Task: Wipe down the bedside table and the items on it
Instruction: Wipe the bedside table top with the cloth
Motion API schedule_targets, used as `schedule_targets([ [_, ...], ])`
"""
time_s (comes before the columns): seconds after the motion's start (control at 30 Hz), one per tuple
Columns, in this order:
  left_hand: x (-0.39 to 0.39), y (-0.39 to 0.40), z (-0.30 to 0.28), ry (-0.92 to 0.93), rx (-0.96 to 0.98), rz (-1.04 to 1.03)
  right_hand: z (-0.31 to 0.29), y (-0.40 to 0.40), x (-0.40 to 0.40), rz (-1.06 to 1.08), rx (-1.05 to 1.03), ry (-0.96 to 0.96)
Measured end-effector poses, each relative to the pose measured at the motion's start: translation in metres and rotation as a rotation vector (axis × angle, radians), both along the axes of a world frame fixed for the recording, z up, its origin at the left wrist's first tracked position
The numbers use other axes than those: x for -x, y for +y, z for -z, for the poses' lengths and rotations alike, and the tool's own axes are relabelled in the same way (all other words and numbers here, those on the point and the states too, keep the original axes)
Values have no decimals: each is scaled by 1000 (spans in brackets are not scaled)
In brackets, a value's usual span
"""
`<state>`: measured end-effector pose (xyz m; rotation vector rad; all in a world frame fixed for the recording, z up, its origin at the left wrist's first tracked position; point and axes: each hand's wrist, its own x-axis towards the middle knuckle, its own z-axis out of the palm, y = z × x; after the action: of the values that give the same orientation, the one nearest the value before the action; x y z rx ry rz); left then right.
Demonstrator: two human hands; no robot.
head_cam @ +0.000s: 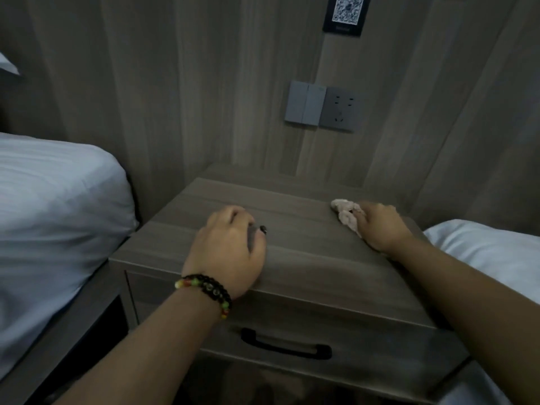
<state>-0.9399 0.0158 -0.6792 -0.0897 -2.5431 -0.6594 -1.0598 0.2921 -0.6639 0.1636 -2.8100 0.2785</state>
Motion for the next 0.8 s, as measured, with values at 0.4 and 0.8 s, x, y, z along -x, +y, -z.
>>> schedule_targets([
  [0.4,6,-2,9,118,-42,-22,-12,-43,112,142,52,-153],
  [0.8,-1,2,6,95,-78,-68,-6,-74,5,-233,11,-106],
])
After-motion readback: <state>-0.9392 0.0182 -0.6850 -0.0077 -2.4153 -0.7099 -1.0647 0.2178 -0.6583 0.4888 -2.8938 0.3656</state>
